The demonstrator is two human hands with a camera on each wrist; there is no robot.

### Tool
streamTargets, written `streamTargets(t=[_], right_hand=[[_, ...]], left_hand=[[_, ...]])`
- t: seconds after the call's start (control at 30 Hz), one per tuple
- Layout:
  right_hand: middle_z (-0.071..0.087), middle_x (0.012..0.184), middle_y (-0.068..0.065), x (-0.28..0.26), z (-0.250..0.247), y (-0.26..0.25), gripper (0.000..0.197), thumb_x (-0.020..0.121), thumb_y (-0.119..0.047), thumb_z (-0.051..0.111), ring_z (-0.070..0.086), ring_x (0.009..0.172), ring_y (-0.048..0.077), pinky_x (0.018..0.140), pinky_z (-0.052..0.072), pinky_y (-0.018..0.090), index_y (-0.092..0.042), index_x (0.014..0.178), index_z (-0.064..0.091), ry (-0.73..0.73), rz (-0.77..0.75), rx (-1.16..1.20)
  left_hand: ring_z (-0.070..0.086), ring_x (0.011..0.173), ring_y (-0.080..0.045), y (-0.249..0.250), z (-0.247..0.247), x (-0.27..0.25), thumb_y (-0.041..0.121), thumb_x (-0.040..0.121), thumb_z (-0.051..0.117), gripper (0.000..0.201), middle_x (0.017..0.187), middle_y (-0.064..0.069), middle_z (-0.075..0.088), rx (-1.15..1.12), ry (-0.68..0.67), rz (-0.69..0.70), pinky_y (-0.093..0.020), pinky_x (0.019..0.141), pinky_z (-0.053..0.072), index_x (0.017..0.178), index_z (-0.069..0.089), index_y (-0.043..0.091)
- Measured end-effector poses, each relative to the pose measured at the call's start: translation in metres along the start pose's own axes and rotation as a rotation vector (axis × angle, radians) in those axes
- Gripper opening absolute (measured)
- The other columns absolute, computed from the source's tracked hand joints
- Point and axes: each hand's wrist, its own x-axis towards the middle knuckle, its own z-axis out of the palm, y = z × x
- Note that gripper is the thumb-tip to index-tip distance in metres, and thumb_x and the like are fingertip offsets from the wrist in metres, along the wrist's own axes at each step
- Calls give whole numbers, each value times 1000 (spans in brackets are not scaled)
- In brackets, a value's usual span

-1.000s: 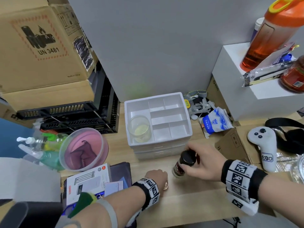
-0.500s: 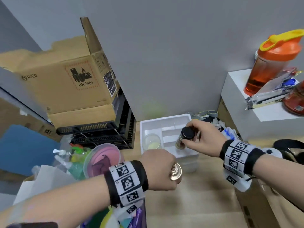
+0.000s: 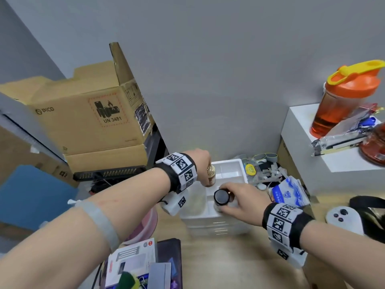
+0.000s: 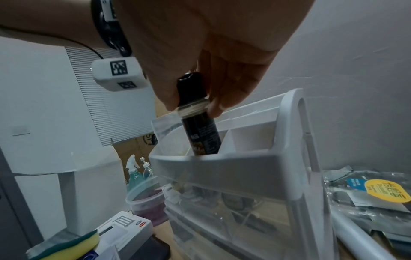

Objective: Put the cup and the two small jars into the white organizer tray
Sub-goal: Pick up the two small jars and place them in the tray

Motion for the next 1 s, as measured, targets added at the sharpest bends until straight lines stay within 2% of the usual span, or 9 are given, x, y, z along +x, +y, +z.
streamTargets(t=[0.13, 0.23, 0.33, 0.47, 0.57, 0.63, 0.7, 0.83, 1.0], right_hand=[[63, 83, -13, -2, 2, 5, 39, 80, -59, 68, 60, 80, 8, 71, 48, 27, -35, 107, 52, -50, 43, 43], [56, 75, -21, -1, 0, 7, 40, 79, -60, 68, 56, 74, 3, 67, 43, 23, -35, 106, 53, -45, 47, 36], [57, 73, -21, 1, -2, 9, 39, 77, -60, 70, 60, 76, 6, 65, 42, 22, -34, 101, 55, -42, 47, 34], [63, 81, -17, 2, -5, 7, 34, 76, -57, 72, 62, 81, 5, 61, 34, 9, -39, 96, 51, -64, 50, 26], [65, 84, -15, 3, -6, 6, 34, 76, -57, 72, 63, 82, 5, 62, 35, 10, -43, 93, 46, -73, 45, 26], [65, 83, -15, 3, -6, 6, 34, 76, -57, 72, 63, 82, 5, 63, 37, 12, -44, 94, 45, -70, 42, 24], [65, 83, -15, 4, -6, 6, 33, 77, -57, 71, 62, 81, 6, 67, 44, 18, -41, 95, 48, -69, 43, 29], [64, 81, -13, 3, -3, 9, 36, 76, -61, 68, 61, 79, 5, 73, 51, 29, -36, 98, 54, -55, 56, 46], [61, 82, -20, 2, -5, 8, 34, 77, -58, 71, 61, 80, 3, 73, 50, 24, -42, 97, 48, -77, 44, 77]], left_hand=[[72, 89, -27, 1, 15, 12, 31, 69, 90, 43, 99, -5, 77, 44, -92, 49, -28, 64, 49, 107, 74, 16], [72, 84, -28, 6, 21, 16, 32, 69, 89, 39, 94, -5, 76, 74, -82, 86, -28, 59, 48, 100, 73, 15], [73, 86, -29, 8, 26, 19, 29, 69, 88, 39, 94, -5, 76, 76, -75, 125, -33, 66, 57, 102, 74, 17], [71, 88, -26, 1, 27, 23, 27, 67, 91, 44, 94, -1, 75, -6, -58, 172, -38, 77, 62, 107, 74, 23], [72, 92, -26, -4, 27, 26, 27, 67, 92, 48, 101, -3, 77, -12, -78, 179, -37, 80, 61, 111, 73, 22], [68, 90, -24, -6, 29, 28, 25, 69, 91, 51, 99, -1, 74, -32, -82, 199, -32, 76, 56, 116, 72, 21], [62, 85, -21, -8, 32, 30, 25, 71, 90, 51, 94, 3, 67, -53, -78, 233, -29, 73, 50, 118, 71, 20], [63, 82, -20, -9, 34, 31, 27, 71, 91, 46, 89, 4, 67, -79, -86, 278, -29, 76, 54, 114, 74, 20], [71, 86, -21, -16, 31, 32, 24, 69, 93, 44, 93, 0, 77, -149, -103, 302, -32, 81, 59, 111, 78, 20]])
